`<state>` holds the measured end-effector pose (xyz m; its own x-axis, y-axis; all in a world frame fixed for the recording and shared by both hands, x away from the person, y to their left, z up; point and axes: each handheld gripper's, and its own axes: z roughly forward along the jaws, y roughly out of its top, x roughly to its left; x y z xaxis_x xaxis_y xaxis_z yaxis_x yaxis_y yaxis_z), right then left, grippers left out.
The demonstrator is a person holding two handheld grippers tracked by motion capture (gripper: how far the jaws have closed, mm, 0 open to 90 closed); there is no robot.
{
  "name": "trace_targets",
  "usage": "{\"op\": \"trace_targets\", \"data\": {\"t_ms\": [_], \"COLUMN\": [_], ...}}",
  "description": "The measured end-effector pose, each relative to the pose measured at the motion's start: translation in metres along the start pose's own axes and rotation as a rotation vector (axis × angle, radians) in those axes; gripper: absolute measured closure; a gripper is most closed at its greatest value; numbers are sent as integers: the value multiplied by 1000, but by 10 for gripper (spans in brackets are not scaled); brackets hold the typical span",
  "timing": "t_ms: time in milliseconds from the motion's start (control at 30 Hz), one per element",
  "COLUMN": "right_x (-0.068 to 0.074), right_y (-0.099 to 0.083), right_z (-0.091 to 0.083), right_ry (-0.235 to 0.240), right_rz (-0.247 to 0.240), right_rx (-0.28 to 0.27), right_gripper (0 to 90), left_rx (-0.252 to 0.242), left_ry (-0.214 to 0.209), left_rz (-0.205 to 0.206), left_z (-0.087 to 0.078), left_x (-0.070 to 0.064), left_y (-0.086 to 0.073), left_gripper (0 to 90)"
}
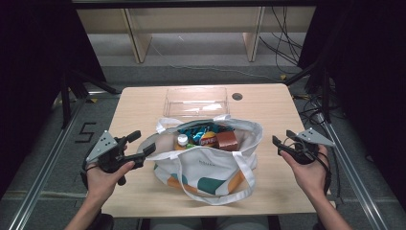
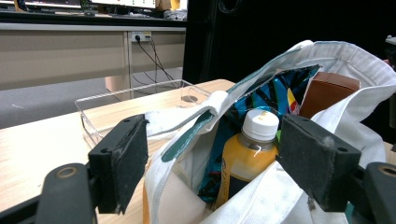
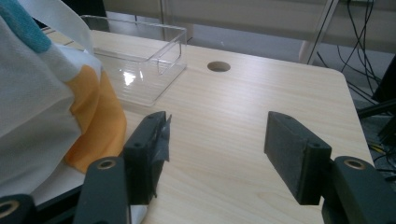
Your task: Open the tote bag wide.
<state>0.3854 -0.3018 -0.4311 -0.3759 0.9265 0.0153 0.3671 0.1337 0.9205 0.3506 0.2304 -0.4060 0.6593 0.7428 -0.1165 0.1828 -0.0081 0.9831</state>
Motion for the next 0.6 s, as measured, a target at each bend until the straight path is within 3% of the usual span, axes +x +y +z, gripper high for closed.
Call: {"op": "trace_targets", "data": {"t_ms": [167,233,300,333,367,400,467,600], "right_x": [-3,-1,-2,1,-1,2,2,6], "right_y": [-1,-3,-2,-2,-2,-1,0,0], "right_z": [2,2,1,1,2,1,2,0], "right_ry": [6,-15,-16,-18,-11,-21,-14,-12], "right_rz": [-12,4,-9,14,-15,2,-23,-12], "right_rx": [5,3,10,24,23,21,16,20], "right_gripper": [394,393,394,401,408,415,431,457], "left_rx": [-10,-30,-27,-37,-37,-42,-51,-57], "left_ry": [2,-1,2,-6,-6,-18,-26,-52], "left_rz": [2,5,4,18,18,23,24,30], "left_z": [0,-1,-1,-2,-2,-2,-3,-2], "left_x": [-2,-3,-4,-7,-7,-10,-13,-19], "left_y": [2,4,5,7,7,8,9,10], "left_gripper": [240,248,252,267,277,284,301,353]}}
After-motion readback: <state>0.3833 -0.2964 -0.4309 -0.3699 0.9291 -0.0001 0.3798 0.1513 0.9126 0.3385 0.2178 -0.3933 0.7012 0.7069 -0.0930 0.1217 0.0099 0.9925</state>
